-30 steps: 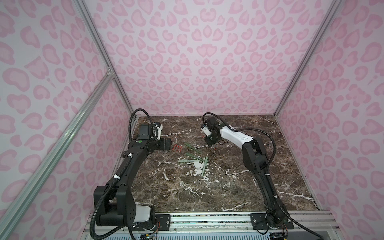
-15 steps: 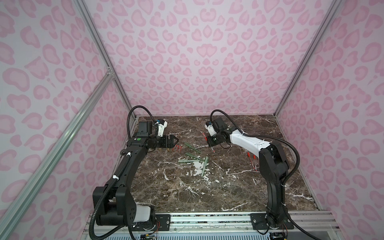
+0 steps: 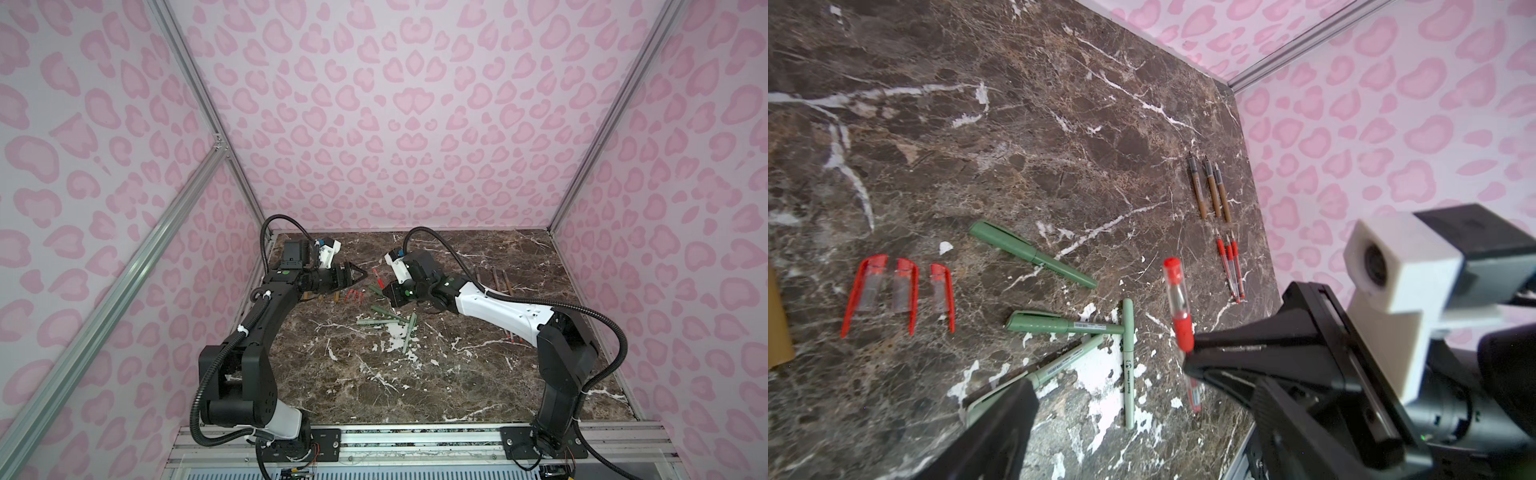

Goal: Open the pen caps
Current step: 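Lift the red gel pen and bring its cap between the left gripper's fingers, then close the left gripper on the red gel pen's cap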

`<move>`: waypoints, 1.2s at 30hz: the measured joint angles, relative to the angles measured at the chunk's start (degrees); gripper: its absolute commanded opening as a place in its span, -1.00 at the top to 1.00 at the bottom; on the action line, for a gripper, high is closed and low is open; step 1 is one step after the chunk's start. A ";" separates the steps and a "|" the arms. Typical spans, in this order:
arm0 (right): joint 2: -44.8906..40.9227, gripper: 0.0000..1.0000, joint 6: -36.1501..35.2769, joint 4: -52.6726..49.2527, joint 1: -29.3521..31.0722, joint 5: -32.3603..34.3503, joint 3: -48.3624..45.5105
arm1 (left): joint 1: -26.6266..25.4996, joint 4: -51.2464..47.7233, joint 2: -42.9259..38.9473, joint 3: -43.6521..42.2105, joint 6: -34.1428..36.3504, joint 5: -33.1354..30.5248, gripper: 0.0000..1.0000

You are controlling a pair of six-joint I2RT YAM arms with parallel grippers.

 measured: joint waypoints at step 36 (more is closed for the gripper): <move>4.39 0.39 0.52 0.50 4.00 -0.42 5.49 | -2.54 0.00 6.08 5.20 -2.67 -0.31 0.93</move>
